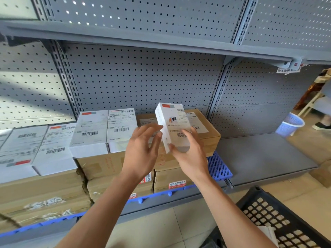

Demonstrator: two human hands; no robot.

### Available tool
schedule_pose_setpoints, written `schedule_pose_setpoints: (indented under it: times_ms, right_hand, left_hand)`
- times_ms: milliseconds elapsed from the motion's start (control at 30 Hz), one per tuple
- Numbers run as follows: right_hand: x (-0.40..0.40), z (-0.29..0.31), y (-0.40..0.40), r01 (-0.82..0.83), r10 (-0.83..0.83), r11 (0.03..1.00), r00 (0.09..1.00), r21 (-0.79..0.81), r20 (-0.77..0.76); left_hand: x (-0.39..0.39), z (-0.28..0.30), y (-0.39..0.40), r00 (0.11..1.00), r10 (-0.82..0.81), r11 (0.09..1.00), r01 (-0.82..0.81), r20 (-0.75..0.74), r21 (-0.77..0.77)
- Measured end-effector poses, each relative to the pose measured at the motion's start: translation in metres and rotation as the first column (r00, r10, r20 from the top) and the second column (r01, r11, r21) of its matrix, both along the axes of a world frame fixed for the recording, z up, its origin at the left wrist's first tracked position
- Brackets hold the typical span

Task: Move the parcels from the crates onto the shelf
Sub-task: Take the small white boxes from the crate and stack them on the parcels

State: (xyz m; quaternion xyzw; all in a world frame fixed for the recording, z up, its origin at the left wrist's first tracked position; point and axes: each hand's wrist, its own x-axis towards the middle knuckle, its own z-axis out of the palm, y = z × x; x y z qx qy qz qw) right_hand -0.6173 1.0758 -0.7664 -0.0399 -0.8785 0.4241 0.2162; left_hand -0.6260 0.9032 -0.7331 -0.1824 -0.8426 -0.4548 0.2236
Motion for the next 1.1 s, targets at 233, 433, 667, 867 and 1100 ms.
schedule_pose_setpoints:
  times_ms: [233,433,667,867,1100]
  right_hand:
    - [-0.022,0.005,-0.019,-0.023,0.022,0.996,1.000,0.087,0.012]
    - [-0.025,0.004,-0.041,-0.055,0.048,0.992,0.997,0.117,0.056]
    - [-0.043,-0.007,-0.065,-0.083,0.077,0.992,0.995,0.094,0.057]
    - [-0.049,-0.012,-0.069,-0.097,0.091,0.985,0.995,0.143,0.046]
    - [-0.048,-0.014,-0.066,-0.178,0.150,0.951,0.980,0.251,0.128]
  left_hand:
    - [-0.016,-0.013,-0.055,0.963,0.255,0.862,-0.268,-0.088,-0.430]
    - [-0.021,-0.023,-0.083,0.946,0.323,0.759,-0.257,0.002,-0.599]
    - [-0.021,-0.025,-0.090,0.945,0.328,0.721,-0.243,0.011,-0.649]
    - [-0.022,-0.025,-0.089,0.946,0.324,0.720,-0.244,0.003,-0.649]
    - [-0.021,-0.026,-0.087,0.951,0.310,0.718,-0.237,-0.003,-0.654]
